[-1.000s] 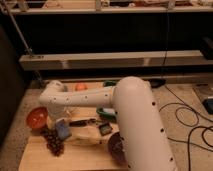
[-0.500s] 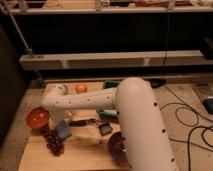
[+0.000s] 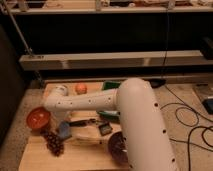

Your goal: Wipe red bowl with sponge

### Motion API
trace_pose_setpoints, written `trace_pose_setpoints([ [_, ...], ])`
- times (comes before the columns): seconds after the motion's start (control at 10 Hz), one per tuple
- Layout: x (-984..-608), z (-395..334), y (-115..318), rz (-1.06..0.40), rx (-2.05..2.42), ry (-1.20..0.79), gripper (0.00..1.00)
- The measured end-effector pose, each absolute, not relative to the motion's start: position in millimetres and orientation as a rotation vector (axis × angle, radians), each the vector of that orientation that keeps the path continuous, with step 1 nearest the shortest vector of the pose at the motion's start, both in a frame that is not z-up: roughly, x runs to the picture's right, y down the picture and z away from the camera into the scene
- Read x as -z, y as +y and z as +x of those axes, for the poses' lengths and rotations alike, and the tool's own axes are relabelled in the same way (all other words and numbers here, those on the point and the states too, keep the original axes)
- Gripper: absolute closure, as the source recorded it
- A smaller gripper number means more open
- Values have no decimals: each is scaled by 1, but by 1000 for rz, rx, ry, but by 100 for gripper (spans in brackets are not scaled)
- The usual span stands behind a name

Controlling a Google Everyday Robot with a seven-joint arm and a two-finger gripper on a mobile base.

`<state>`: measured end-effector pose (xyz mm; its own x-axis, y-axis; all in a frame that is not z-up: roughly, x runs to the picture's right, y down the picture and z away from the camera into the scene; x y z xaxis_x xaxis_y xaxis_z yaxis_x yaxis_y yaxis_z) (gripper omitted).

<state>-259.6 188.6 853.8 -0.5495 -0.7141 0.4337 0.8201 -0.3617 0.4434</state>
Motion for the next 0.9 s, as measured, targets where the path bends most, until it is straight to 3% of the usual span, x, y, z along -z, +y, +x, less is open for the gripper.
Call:
trace_pose_setpoints([
  [0.3,-848,-264,184,-194,2025,-798,96],
  [0.4,-847,-265,182,-195,2029,-803,100],
  [0.6,-842,-266,173,-191,2035,-809,100],
  [0.9,-802,-270,128,-177,2098,-814,100],
])
